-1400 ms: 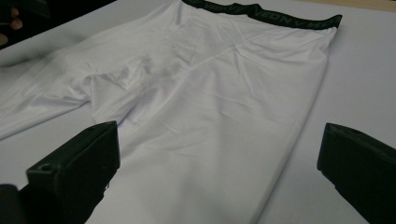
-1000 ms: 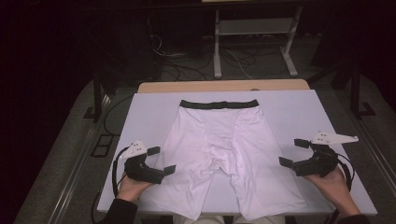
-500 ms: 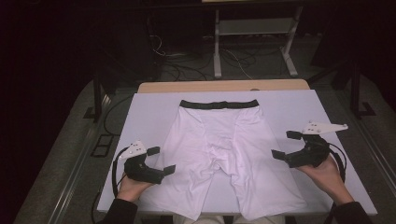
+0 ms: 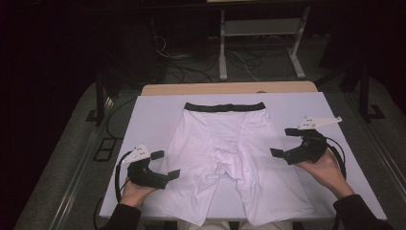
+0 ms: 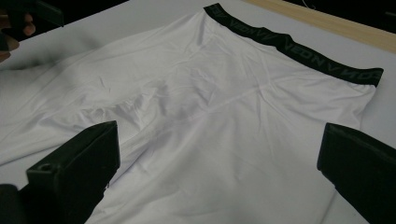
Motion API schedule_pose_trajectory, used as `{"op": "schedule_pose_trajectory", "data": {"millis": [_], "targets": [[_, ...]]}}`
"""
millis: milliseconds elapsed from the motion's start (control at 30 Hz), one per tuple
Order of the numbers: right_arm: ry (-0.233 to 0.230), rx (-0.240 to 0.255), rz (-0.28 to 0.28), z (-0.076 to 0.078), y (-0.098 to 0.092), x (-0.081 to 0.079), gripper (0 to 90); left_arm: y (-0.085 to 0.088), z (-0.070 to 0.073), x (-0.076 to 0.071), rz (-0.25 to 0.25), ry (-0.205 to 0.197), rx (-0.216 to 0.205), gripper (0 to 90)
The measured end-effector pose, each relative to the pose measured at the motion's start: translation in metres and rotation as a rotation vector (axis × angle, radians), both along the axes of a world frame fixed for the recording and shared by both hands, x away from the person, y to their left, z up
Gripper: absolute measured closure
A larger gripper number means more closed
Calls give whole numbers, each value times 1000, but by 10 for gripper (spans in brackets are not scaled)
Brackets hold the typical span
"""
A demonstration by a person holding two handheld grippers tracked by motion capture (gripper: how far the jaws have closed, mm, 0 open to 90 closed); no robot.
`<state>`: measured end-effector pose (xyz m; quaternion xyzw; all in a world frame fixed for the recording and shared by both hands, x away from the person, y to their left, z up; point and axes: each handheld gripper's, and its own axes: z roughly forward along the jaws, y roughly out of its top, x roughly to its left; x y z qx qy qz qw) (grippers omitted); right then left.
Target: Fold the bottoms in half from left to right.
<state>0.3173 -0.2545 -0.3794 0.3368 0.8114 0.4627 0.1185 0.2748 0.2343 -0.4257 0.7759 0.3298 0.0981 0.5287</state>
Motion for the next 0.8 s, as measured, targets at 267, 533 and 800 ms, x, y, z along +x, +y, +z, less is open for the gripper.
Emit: {"op": "schedule_pose_trajectory", "data": {"millis": [267, 533, 800], "targets": [[-1, -8, 8, 5, 7, 11, 0, 0, 0, 0, -4, 2, 1, 0], [6, -17, 22, 8, 16, 24, 0, -1, 0, 0, -8, 2, 4, 0], [5, -18, 31, 11, 24, 33, 0, -1, -1, 0, -10, 5, 4, 0]]}}
